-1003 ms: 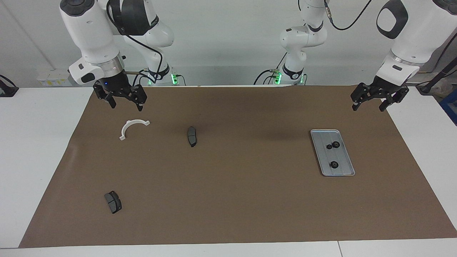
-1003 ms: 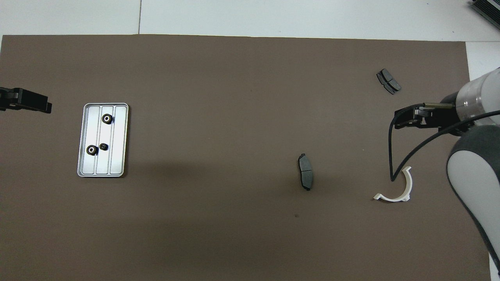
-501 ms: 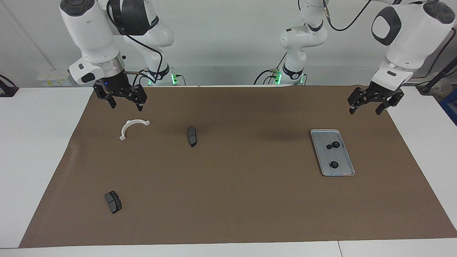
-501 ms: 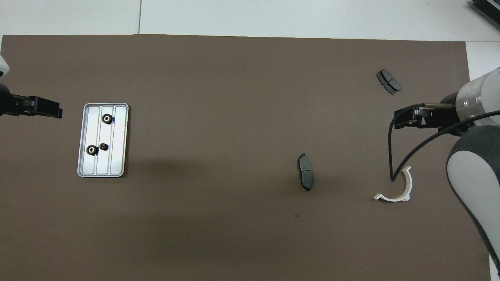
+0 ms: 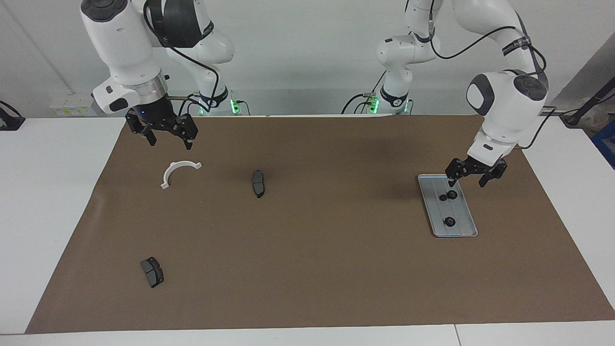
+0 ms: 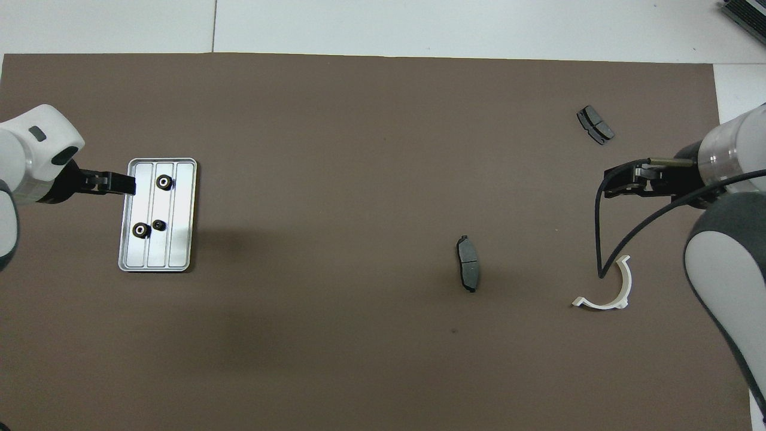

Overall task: Place bearing gear from tray to pile
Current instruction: 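Grasp a black bearing gear in the tray with the left gripper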

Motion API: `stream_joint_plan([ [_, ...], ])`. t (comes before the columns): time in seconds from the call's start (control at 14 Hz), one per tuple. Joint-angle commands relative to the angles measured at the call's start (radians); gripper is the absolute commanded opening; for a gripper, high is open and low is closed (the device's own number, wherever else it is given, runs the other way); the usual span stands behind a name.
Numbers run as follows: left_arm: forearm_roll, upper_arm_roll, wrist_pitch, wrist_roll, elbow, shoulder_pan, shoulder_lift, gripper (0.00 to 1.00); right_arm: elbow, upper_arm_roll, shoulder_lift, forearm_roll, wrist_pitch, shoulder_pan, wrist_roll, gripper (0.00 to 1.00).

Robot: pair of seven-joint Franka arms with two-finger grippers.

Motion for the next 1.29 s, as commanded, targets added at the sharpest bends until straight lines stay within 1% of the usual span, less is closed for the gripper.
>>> stream_joint_plan([
  [0.0,0.015,0.000,0.062,-0.014,-0.054,-0.001,0.011,1.00,-0.009,0.004,-0.006,0.007,0.008,-0.009,-0.027,1.00],
  [0.14,0.015,0.000,0.081,-0.015,-0.060,0.001,0.054,0.91,-0.009,0.004,-0.006,0.005,0.008,-0.009,-0.027,1.00],
  [0.21,0.015,0.000,0.089,-0.015,-0.073,0.001,0.062,0.87,-0.009,0.004,-0.008,0.007,0.008,-0.009,-0.027,1.00],
  [0.29,0.015,0.000,0.094,-0.015,-0.085,0.001,0.064,0.81,-0.009,0.004,-0.008,0.005,0.007,-0.008,-0.027,1.00],
  [0.36,0.015,0.000,0.094,-0.020,-0.099,0.001,0.064,0.73,-0.011,0.004,-0.008,0.007,0.008,-0.008,-0.027,1.00],
  [0.43,0.015,0.000,0.098,-0.023,-0.106,0.001,0.064,0.68,-0.011,0.004,-0.008,0.007,0.008,-0.008,-0.027,1.00],
  [0.57,0.015,0.000,0.112,-0.032,-0.131,-0.004,0.062,0.61,-0.011,0.004,-0.008,0.007,0.008,-0.008,-0.027,1.00],
  [0.86,0.015,0.000,0.120,-0.034,-0.156,-0.005,0.062,0.54,-0.011,0.004,-0.008,0.007,0.008,-0.008,-0.027,1.00],
  [1.0,0.015,0.000,0.131,-0.035,-0.162,-0.005,0.065,0.53,-0.011,0.004,-0.008,0.007,0.008,-0.008,-0.034,1.00],
  [1.22,0.015,0.000,0.181,-0.035,-0.174,-0.005,0.082,0.52,-0.009,0.004,-0.006,0.010,0.007,-0.009,-0.036,1.00],
])
